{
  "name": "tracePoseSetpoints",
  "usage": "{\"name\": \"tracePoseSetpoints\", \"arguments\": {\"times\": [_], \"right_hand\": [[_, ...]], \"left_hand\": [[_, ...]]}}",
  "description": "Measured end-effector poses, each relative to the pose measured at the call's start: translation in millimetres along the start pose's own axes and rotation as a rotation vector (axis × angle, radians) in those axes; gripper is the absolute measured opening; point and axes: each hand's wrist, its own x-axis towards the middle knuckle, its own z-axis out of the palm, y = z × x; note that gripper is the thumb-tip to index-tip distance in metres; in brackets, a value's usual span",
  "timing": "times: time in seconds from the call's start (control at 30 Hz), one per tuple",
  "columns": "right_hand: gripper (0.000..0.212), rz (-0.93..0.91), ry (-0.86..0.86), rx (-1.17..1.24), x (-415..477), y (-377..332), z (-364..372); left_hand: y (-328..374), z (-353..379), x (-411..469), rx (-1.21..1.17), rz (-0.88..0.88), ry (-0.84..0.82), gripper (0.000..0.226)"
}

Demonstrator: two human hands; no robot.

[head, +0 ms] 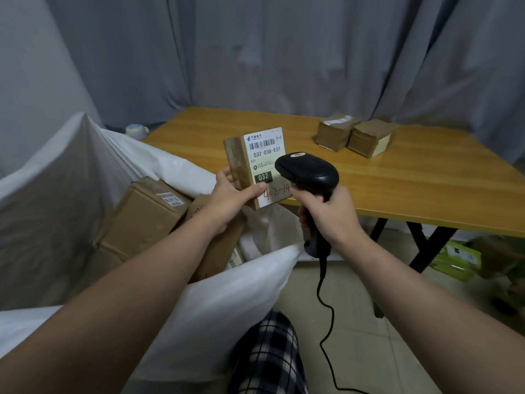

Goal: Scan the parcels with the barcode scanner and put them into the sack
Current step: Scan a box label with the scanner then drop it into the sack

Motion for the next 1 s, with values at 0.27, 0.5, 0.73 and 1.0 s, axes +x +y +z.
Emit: {"name": "tracePoseSetpoints", "arguments": {"times": [0.27,0.5,0.73,1.0], "right_hand": [[0.029,-0.053,0.036,-0.060,48.6,11.0,-17.5],[0.020,-0.011,0.035,-0.070,78.7,21.5,-26.1],[0.022,0.016,0.003,-0.080,84.8,21.4,-28.8],[0.014,0.018,0.017,-0.079,75.1,30.5,-27.4]], "left_hand": [[-8.9,29.0,47.6,0.070,-0.036,-0.008,0.084],[-17.1,42.4,76.3,0.077,-0.070,0.011,0.082],[-13.5,46.9,76.5,0.045,-0.119,0.033,0.087],[-16.7,45.3,79.9,0.062,-0.089,0.033,0.090]]}}
